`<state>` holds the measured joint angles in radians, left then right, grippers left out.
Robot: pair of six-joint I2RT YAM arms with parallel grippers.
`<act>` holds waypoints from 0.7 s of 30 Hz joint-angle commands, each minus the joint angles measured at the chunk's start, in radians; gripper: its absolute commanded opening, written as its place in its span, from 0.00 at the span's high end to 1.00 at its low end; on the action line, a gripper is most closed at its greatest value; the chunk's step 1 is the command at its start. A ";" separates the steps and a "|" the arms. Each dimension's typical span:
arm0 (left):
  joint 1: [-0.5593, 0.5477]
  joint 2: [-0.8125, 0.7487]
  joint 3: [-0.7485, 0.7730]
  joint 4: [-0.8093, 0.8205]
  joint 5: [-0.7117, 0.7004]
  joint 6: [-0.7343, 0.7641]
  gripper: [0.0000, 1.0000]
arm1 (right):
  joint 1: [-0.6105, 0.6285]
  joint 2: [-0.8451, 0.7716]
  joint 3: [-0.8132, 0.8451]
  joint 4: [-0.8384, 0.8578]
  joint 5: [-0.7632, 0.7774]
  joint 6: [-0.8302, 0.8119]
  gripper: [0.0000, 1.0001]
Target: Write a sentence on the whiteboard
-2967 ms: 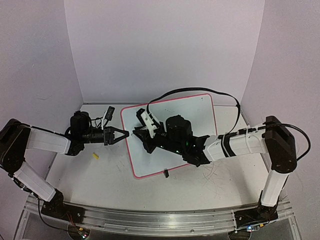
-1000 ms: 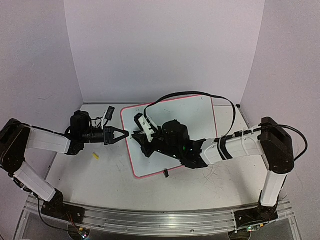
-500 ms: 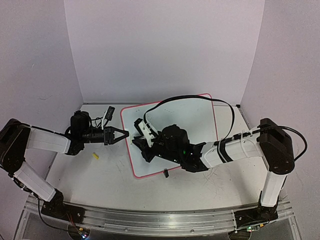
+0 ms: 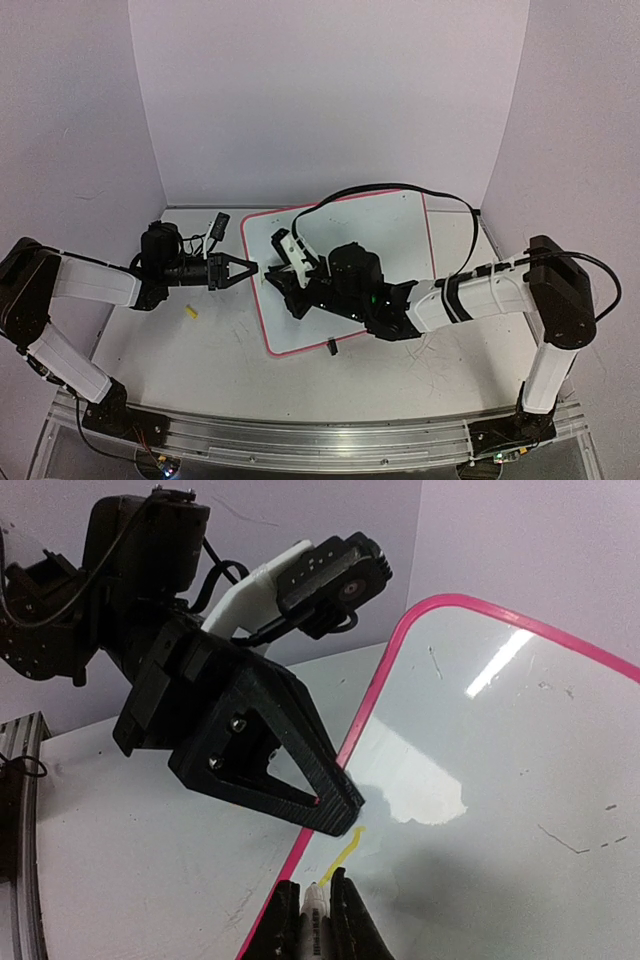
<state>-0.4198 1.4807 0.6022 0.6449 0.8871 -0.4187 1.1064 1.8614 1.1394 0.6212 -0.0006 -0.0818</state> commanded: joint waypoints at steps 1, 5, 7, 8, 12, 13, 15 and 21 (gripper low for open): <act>-0.010 0.008 0.037 -0.002 -0.011 0.041 1.00 | -0.007 -0.049 0.036 0.035 0.001 -0.003 1.00; -0.010 0.005 0.034 -0.004 -0.013 0.043 1.00 | -0.008 -0.034 0.052 0.035 0.043 -0.005 1.00; -0.010 0.006 0.036 -0.005 -0.012 0.043 1.00 | -0.009 -0.028 0.061 0.035 0.052 -0.011 1.00; -0.010 0.006 0.035 -0.005 -0.012 0.043 1.00 | -0.009 -0.024 0.065 0.035 0.058 -0.012 1.00; -0.010 0.005 0.034 -0.005 -0.012 0.043 1.00 | -0.009 -0.014 0.075 0.038 0.062 -0.016 1.00; -0.010 0.006 0.034 -0.005 -0.011 0.043 1.00 | -0.009 -0.010 0.078 0.038 0.062 -0.015 1.00; -0.010 0.005 0.034 -0.005 -0.012 0.044 1.00 | -0.009 -0.003 0.083 0.038 0.063 -0.015 1.00; -0.010 0.004 0.034 -0.006 -0.011 0.044 1.00 | -0.009 0.008 0.089 0.038 0.063 -0.016 1.00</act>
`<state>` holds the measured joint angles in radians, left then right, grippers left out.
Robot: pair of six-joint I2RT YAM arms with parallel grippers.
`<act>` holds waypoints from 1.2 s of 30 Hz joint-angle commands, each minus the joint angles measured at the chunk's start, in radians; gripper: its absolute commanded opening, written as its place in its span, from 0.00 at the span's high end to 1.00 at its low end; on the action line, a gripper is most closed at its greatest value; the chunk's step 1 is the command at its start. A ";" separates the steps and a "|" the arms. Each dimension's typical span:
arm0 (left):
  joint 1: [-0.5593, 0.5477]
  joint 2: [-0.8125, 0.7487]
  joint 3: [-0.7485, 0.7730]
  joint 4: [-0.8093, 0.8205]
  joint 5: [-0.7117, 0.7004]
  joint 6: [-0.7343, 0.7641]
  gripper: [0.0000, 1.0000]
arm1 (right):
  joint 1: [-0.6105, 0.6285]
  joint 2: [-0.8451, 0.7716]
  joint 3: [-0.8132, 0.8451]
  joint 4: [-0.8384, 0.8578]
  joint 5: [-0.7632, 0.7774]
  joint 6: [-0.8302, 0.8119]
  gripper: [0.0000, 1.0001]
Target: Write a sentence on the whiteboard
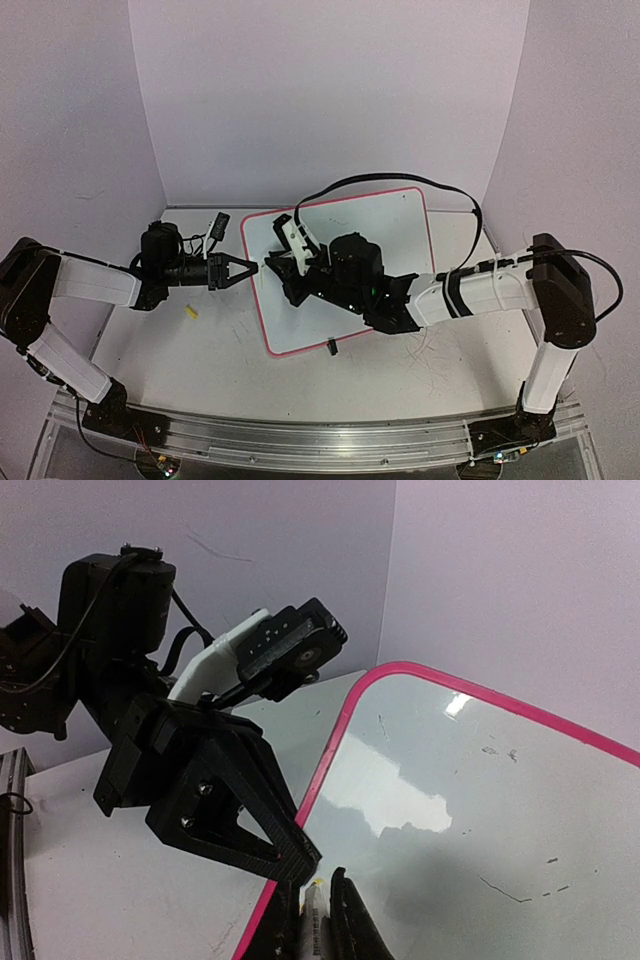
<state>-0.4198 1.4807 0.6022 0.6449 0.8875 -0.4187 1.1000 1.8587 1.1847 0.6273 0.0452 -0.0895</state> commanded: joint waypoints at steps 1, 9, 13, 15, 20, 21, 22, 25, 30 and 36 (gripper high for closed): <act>-0.010 0.004 0.035 -0.006 -0.012 0.044 1.00 | -0.002 0.012 0.045 0.032 0.016 -0.009 1.00; -0.011 0.003 0.034 -0.006 -0.012 0.044 1.00 | -0.002 0.027 0.054 0.032 0.018 -0.009 1.00; -0.010 0.003 0.035 -0.008 -0.011 0.044 1.00 | -0.004 0.035 0.062 0.032 0.019 -0.009 1.00; -0.010 0.003 0.036 -0.008 -0.011 0.044 1.00 | -0.004 0.042 0.067 0.032 0.016 -0.009 1.00; -0.010 0.001 0.036 -0.007 -0.011 0.044 1.00 | -0.004 0.053 0.076 0.028 0.015 -0.007 1.00; -0.010 0.001 0.036 -0.007 -0.011 0.044 1.00 | -0.004 0.055 0.076 0.028 0.016 -0.007 1.00; -0.010 0.001 0.036 -0.008 -0.011 0.044 1.00 | -0.004 0.056 0.076 0.028 0.018 -0.007 1.00; -0.010 0.001 0.036 -0.009 -0.011 0.044 1.00 | -0.004 0.060 0.078 0.027 0.021 -0.007 1.00; -0.010 0.000 0.036 -0.010 -0.011 0.045 1.00 | -0.004 0.071 0.082 0.023 0.042 -0.004 1.00; -0.010 -0.002 0.036 -0.011 -0.011 0.046 1.00 | -0.005 0.071 0.079 0.013 0.084 0.000 1.00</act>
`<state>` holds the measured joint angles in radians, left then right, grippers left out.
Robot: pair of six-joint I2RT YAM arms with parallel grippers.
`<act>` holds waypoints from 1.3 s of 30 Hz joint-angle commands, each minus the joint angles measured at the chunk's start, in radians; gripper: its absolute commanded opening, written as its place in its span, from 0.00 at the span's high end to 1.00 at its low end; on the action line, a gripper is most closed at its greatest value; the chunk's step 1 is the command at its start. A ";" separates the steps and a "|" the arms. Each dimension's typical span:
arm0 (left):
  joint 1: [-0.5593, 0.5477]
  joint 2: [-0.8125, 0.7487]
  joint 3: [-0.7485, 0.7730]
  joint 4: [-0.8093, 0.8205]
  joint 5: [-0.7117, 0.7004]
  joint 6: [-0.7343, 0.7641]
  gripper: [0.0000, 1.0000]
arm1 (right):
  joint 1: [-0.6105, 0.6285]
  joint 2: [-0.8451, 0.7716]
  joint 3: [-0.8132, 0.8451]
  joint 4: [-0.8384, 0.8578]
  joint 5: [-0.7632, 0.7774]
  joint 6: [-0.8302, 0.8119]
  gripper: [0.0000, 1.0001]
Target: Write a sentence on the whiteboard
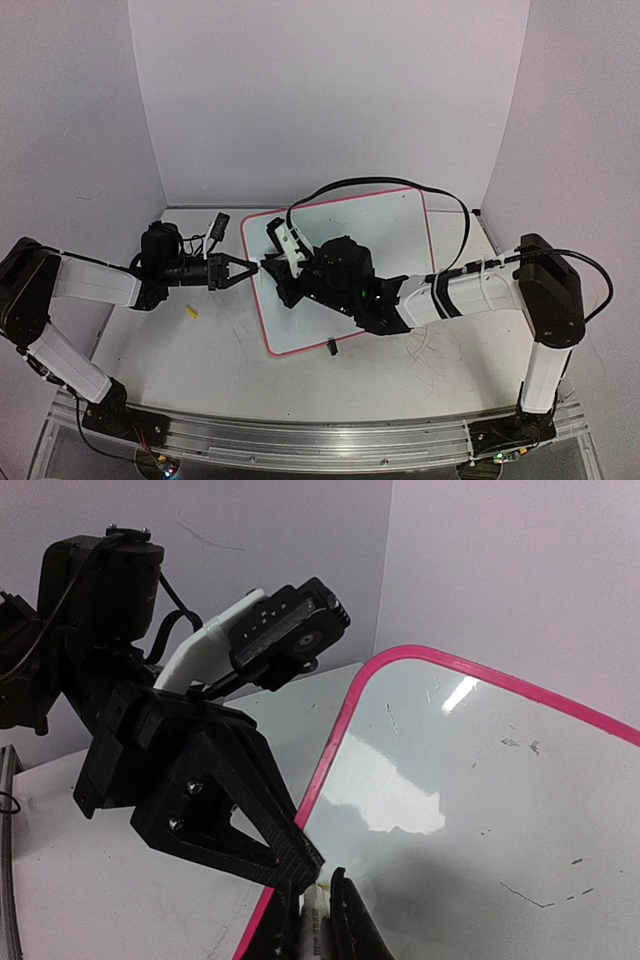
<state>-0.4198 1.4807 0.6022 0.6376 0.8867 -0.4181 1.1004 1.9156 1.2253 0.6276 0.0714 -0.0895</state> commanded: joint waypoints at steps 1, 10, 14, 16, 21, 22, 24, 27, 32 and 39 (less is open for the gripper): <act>-0.010 -0.002 0.036 -0.004 -0.011 0.046 1.00 | -0.005 0.013 0.035 0.012 0.066 0.001 1.00; -0.010 0.003 0.039 -0.006 -0.011 0.047 1.00 | -0.005 -0.015 -0.002 0.011 0.115 0.004 1.00; -0.010 0.003 0.039 -0.007 -0.012 0.046 1.00 | -0.005 -0.026 -0.017 0.011 0.126 0.007 1.00; -0.009 0.005 0.040 -0.007 -0.011 0.045 1.00 | -0.004 -0.030 -0.026 0.011 0.131 0.010 1.00; -0.010 0.005 0.041 -0.007 -0.012 0.046 1.00 | -0.005 -0.043 -0.045 0.012 0.140 0.013 1.00; -0.010 0.005 0.041 -0.007 -0.012 0.047 1.00 | -0.005 -0.045 -0.049 0.012 0.141 0.014 1.00; -0.010 0.005 0.041 -0.008 -0.011 0.047 1.00 | -0.004 -0.049 -0.057 0.012 0.139 0.017 1.00; -0.011 0.006 0.042 -0.009 -0.012 0.047 1.00 | -0.004 -0.050 -0.067 0.012 0.130 0.024 1.00; -0.010 0.006 0.044 -0.009 -0.012 0.046 1.00 | -0.004 -0.056 -0.085 0.013 0.118 0.032 1.00; -0.010 0.006 0.044 -0.009 -0.012 0.046 1.00 | -0.001 -0.053 -0.092 0.014 0.098 0.042 1.00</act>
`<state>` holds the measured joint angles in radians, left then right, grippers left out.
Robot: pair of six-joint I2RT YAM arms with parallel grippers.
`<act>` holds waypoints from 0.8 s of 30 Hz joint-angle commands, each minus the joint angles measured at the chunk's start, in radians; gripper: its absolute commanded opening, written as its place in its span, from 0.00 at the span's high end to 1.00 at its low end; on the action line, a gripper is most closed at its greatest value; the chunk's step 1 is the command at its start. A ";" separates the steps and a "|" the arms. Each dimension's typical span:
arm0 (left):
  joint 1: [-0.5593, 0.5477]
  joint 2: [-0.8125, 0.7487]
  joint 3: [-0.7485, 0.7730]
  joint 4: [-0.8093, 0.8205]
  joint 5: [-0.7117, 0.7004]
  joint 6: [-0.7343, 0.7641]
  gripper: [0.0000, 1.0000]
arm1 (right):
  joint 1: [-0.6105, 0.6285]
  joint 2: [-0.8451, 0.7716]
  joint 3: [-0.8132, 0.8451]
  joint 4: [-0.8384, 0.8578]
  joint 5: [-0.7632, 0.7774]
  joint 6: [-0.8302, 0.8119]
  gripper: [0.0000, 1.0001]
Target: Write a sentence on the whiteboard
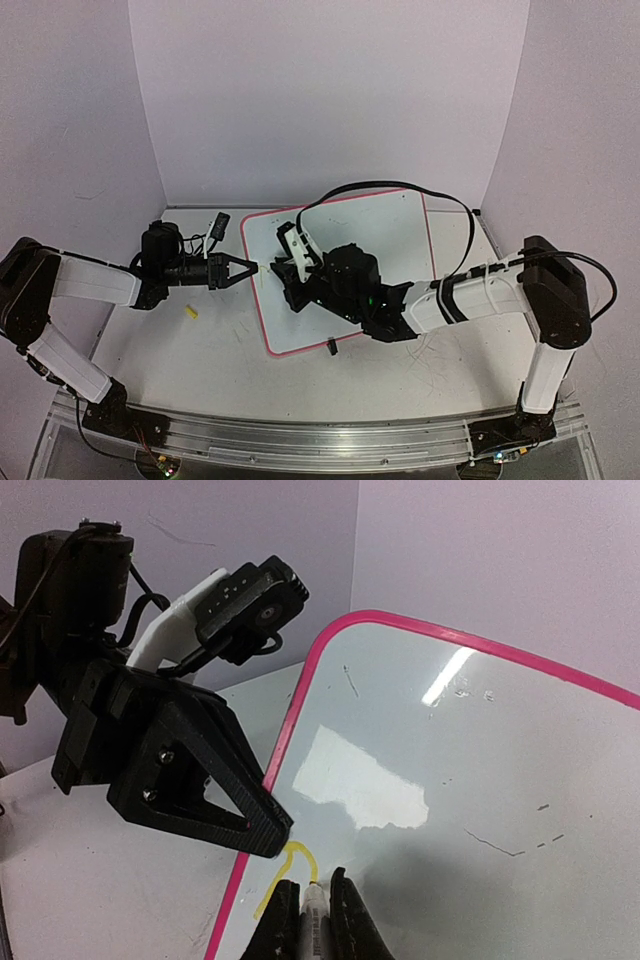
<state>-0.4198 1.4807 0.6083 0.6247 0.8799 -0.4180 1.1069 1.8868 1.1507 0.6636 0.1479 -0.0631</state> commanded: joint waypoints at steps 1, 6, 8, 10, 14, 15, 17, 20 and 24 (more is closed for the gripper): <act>-0.010 0.006 0.039 0.004 -0.005 0.046 1.00 | -0.007 -0.023 -0.017 -0.022 0.020 0.017 1.00; -0.010 0.006 0.037 0.003 -0.005 0.047 1.00 | -0.001 -0.011 -0.014 -0.022 0.013 0.022 1.00; -0.010 0.005 0.036 0.002 -0.005 0.048 1.00 | 0.003 -0.008 -0.013 -0.022 0.010 0.024 1.00; -0.010 0.005 0.036 0.002 -0.004 0.048 1.00 | 0.006 -0.006 -0.013 -0.022 0.010 0.025 1.00; -0.010 0.004 0.034 0.002 -0.004 0.050 1.00 | 0.010 -0.002 -0.012 -0.022 0.012 0.030 1.00; -0.010 0.005 0.035 0.002 -0.004 0.050 1.00 | 0.012 -0.002 -0.013 -0.022 0.012 0.031 1.00; -0.010 0.005 0.036 0.003 -0.004 0.050 1.00 | 0.012 -0.001 -0.015 -0.023 0.012 0.034 1.00; -0.010 0.005 0.036 0.002 -0.005 0.050 1.00 | 0.016 0.002 -0.016 -0.024 0.009 0.038 1.00; -0.010 0.004 0.036 0.002 -0.004 0.050 1.00 | 0.020 0.010 -0.016 -0.024 0.002 0.044 1.00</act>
<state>-0.4198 1.4807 0.6083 0.6255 0.8817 -0.4156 1.1223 1.8866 1.1423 0.6488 0.1448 -0.0372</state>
